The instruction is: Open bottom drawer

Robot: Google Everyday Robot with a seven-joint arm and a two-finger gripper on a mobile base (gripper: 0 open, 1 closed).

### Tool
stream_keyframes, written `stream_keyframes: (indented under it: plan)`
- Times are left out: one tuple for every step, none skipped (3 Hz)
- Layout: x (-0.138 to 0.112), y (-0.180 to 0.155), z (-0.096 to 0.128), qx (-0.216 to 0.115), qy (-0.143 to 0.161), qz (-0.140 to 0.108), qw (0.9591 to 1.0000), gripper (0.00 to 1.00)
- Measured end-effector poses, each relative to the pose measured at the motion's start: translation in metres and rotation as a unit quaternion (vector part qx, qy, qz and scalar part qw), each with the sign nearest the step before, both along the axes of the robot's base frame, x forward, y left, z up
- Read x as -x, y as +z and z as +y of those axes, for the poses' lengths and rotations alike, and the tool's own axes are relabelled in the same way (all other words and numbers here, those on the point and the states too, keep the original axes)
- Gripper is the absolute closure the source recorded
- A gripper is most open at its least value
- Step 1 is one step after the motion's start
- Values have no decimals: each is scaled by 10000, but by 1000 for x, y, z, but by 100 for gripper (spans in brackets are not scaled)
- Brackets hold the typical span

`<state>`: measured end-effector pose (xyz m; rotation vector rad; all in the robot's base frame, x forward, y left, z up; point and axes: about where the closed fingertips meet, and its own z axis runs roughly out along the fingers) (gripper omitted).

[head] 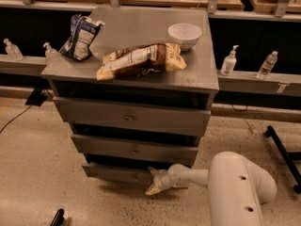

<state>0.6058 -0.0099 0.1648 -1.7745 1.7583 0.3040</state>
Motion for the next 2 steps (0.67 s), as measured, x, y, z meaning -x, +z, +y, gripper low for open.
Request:
stream_keyframes:
  plan:
    - [0,0,0,0,1,-1,10000,15]
    - [0,2,1,-2,15,-19,10000,0]
